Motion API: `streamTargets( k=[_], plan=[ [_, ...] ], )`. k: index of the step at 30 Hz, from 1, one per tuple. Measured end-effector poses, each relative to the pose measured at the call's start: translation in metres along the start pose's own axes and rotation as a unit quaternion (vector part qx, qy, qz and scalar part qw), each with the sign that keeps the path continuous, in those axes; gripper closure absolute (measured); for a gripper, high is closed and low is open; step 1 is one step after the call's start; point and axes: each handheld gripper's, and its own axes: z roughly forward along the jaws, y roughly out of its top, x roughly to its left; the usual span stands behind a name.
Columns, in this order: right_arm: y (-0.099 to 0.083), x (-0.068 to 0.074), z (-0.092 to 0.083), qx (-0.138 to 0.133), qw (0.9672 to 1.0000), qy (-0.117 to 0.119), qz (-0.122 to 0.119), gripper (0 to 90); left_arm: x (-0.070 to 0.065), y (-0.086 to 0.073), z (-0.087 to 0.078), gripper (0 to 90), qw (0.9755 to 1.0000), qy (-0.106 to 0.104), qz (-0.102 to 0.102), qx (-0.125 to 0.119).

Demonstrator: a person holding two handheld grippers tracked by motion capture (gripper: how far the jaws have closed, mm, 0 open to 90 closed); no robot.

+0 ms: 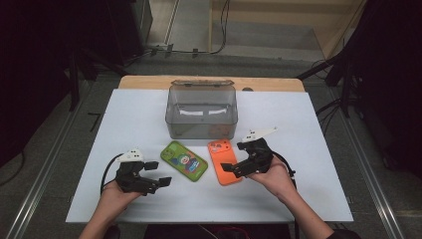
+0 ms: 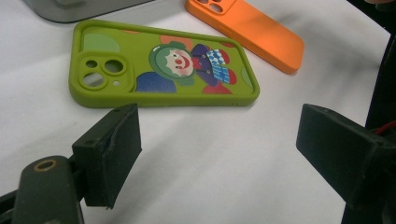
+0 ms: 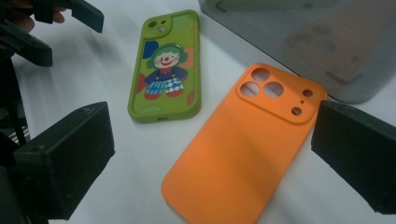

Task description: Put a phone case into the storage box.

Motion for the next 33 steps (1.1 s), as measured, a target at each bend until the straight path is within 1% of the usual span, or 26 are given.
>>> streamTargets(
  k=[6,10,16,19,22,27,30,32,33],
  plan=[
    [0.007,0.003,0.005,0.003,1.0,0.001,0.002,0.0,0.001,0.0,0.0,14.5,1.0,0.002,-0.002,0.001],
    [0.016,0.006,0.011,0.0,1.0,0.003,-0.005,0.0,0.001,0.0,-0.001,14.5,1.0,0.001,-0.003,-0.002],
    [0.024,0.01,0.018,0.002,0.9999,0.004,-0.012,0.0,0.001,0.0,-0.002,14.5,1.0,0.001,-0.005,-0.001],
    [0.028,0.012,0.024,0.002,0.9999,0.003,-0.014,0.0,0.002,0.0,-0.002,14.4,0.9999,0.008,-0.008,0.0],
    [0.03,0.013,0.028,0.003,0.9999,0.004,-0.015,0.0,0.003,0.0,-0.002,14.4,0.9999,0.004,-0.01,-0.002],
    [0.037,0.017,0.037,0.006,0.9998,0.004,-0.021,0.0,0.003,0.0,-0.004,14.4,1.0,0.003,-0.007,0.0],
    [0.039,0.019,0.038,0.008,0.9997,0.001,-0.022,0.0,0.004,0.0,-0.005,14.4,1.0,0.002,-0.009,-0.002],
    [0.042,0.019,0.041,0.008,0.9997,0.004,-0.025,0.0,0.005,0.0,-0.006,14.5,0.9999,0.003,-0.01,-0.003],
    [0.043,0.02,0.044,0.012,0.9996,0.006,-0.025,0.0,0.005,0.0,-0.006,14.4,0.9999,0.002,-0.011,-0.002]
  ],
)
